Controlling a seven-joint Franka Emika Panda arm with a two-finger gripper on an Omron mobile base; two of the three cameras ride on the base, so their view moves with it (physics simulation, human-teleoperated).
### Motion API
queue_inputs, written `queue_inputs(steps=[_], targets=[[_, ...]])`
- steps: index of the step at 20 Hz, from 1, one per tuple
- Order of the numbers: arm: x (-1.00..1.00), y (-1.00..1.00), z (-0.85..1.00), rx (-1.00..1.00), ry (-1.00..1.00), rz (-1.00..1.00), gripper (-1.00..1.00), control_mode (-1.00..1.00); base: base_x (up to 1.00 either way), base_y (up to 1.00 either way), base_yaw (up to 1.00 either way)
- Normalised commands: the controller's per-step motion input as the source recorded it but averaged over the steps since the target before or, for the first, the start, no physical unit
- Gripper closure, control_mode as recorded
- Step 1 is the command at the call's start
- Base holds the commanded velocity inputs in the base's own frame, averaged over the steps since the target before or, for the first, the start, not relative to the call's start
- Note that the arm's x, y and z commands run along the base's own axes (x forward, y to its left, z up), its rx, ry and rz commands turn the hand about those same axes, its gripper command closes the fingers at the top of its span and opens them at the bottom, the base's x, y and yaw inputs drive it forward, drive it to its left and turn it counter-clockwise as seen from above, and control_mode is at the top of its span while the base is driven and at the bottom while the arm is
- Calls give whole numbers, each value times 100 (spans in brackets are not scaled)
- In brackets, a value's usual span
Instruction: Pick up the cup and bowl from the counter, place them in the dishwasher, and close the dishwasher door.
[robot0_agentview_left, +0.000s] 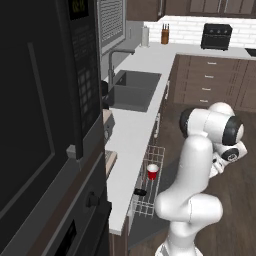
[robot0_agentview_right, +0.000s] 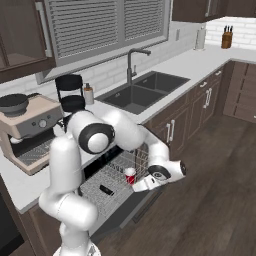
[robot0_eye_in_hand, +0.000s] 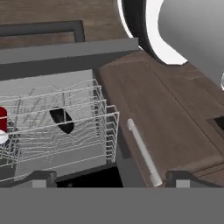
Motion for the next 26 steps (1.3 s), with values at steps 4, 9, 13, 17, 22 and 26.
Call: queue_inputs(steps=[4,9,13,17,22,26], targets=[[-9,-100,-2,1,-39,24,-100,-100,0,0,0],[0,-97,-23,4,-32,22,-100,-100,0,0,0],[0,-66,-62,3,-34,11,-100,-100,0,0,0],[0,-37,-89,5,-30,1,-100,-100,0,0,0],[4,-5,-91,10,-19,-2,-100,-100,0,0,0],[40,0,-74,9,-8,-6,-100,-100,0,0,0]])
